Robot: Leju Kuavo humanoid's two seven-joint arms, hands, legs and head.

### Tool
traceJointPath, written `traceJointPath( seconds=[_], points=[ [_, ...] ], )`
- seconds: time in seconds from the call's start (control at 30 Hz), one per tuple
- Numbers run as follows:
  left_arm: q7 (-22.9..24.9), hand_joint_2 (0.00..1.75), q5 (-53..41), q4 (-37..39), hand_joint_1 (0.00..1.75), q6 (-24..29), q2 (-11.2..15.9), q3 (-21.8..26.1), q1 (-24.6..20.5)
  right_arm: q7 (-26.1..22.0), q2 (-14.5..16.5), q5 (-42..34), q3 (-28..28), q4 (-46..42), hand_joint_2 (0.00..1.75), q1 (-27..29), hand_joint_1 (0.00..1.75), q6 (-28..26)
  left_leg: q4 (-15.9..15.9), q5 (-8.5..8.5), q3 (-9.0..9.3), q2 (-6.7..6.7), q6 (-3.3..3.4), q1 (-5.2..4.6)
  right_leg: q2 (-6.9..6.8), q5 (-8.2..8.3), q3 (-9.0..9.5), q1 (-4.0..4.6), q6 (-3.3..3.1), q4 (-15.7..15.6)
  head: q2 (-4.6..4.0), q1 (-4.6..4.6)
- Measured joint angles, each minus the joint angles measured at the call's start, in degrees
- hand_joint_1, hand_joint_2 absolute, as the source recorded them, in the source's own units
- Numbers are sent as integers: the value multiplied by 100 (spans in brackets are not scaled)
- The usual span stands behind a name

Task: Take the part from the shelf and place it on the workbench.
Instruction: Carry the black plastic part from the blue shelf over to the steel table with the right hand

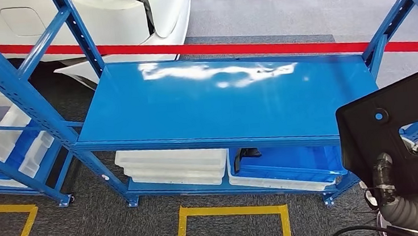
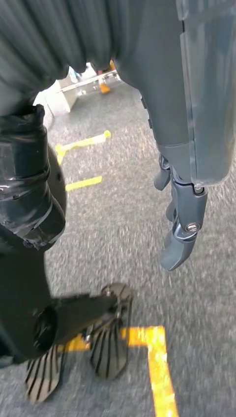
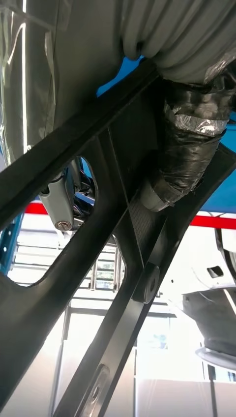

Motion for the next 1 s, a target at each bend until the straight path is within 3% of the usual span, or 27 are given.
traceJointPath(
  seconds=[0.1, 0.13, 0.17, 0.2, 0.27, 0.33, 0.47, 0.53, 0.6, 0.63, 0.67, 0.7, 0.73, 0.8, 0.83, 0.87, 0.93, 0.97, 1.0],
  points=[
    [-1, 175, 0, 0, 0, -17, -45, 0, 12, 4, -22, 5, 2, 0, 175, 9, 175, 5, 7, 79, -89, 5, 46, 11, 14, -573, -494, -46, 109, 1114, 0, 13],
    [1, 175, 0, 0, 0, -18, -63, 0, 14, 5, -23, 6, 4, 1, 175, 14, 175, 5, 18, 100, -119, 5, 43, 9, 13, -675, -616, -58, 129, 1416, 0, 13],
    [3, 175, 0, 0, 0, -18, -76, 0, 17, 5, -25, 7, 7, 2, 175, 15, 175, 5, 31, 116, -146, 5, 38, 8, 13, -673, -638, -66, 139, 1514, 0, 13],
    [4, 175, 0, 0, 0, -15, -84, 0, 20, 7, -26, 9, 8, 3, 175, 15, 175, 7, 47, 130, -167, 4, 29, 8, 13, -563, -533, -70, 135, 1360, 0, 13],
    [4, 175, 0, 0, 0, -12, -87, 0, 21, 10, -31, 17, 9, 2, 175, 11, 175, 14, 68, 149, -189, 1, 6, 7, 14, -215, -76, -70, 93, 578, 0, 14],
    [5, 175, 0, 0, 0, -11, -87, 0, 15, 16, -41, 26, 10, 0, 175, 3, 175, 24, 93, 167, -224, -2, -42, -15, 17, -17, 273, -52, 18, -74, 0, 9],
    [5, 175, 2, 1, 0, -4, -87, 0, 16, 36, -66, 30, 15, -2, 175, 4, 175, 43, 151, 162, -322, 0, -173, -20, 16, 77, 259, -46, -128, -243, 0, 3],
    [7, 175, 2, 1, 0, 1, -79, 0, 18, 43, -67, 30, 17, -2, 175, 2, 175, 50, 520, -169, -470, 0, -214, -16, 0, 159, 209, -63, -204, -296, 0, -6],
    [6, 175, 2, 2, 0, -1, -47, 0, 23, 49, -67, 30, 18, -2, 175, 4, 175, 52, 1271, -676, -737, 1, -230, -14, -6, 233, 117, -51, -238, -300, 0, -11],
    [5, 175, 3, 2, 0, -3, -26, 0, 26, 53, -67, 29, 19, -1, 175, 7, 175, 53, 1598, -844, -834, 1, -234, -13, -6, 274, 59, -46, -243, -295, 0, -10],
    [4, 175, 3, 2, 0, -3, -11, 0, 28, 58, -67, 28, 20, -1, 175, 10, 175, 53, 1742, -898, -840, 1, -233, -13, -3, 317, -2, -41, -243, -288, 0, -10],
    [4, 175, 4, 2, 0, 1, -1, 0, 29, 63, -67, 28, 20, 0, 175, 12, 175, 53, 1656, -839, -731, 1, -226, -13, 2, 359, -62, -39, -240, -277, 0, -11],
    [4, 175, 5, 2, 0, 7, 2, 0, 26, 68, -67, 28, 21, 1, 175, 13, 175, 53, 1347, -695, -512, 1, -211, -14, 10, 401, -118, -38, -232, -266, 0, -11],
    [4, 175, 9, 2, 0, 21, 2, 0, 6, 72, -68, 30, 21, -1, 175, 15, 175, 53, 482, -403, 35, 0, -161, -24, 20, 477, -206, -28, -200, -230, 0, -14],
    [4, 175, 13, 2, 0, 25, 2, 0, -9, 72, -69, 31, 21, -1, 175, 16, 175, 53, 185, -322, 202, 0, -138, -33, 20, 520, -245, -22, -171, -213, 0, -15],
    [4, 175, 16, 2, 0, 28, 2, 0, -19, 72, -70, 32, 21, -2, 175, 17, 175, 53, 33, -283, 272, -1, -115, -46, 16, 564, -275, -21, -137, -200, 0, -19],
    [4, 175, 20, 3, 0, 28, 2, 0, -16, 73, -74, 35, 23, -2, 175, 20, 175, 53, 15, -210, 195, -1, -64, -61, 12, 672, -318, -29, -59, -212, 0, -22],
    [4, 175, 20, 4, 0, 26, 2, 0, -8, 74, -76, 38, 23, -2, 175, 23, 175, 53, 16, -152, 136, 8, -33, -55, 17, 659, -343, -38, -21, -204, 0, -22],
    [4, 175, 20, 5, 0, 25, 2, 0, -3, 74, -80, 40, 23, -2, 175, 25, 175, 53, 10, -87, 67, 19, 4, -44, 24, 544, -388, -44, 13, -123, 0, -10]
  ],
)
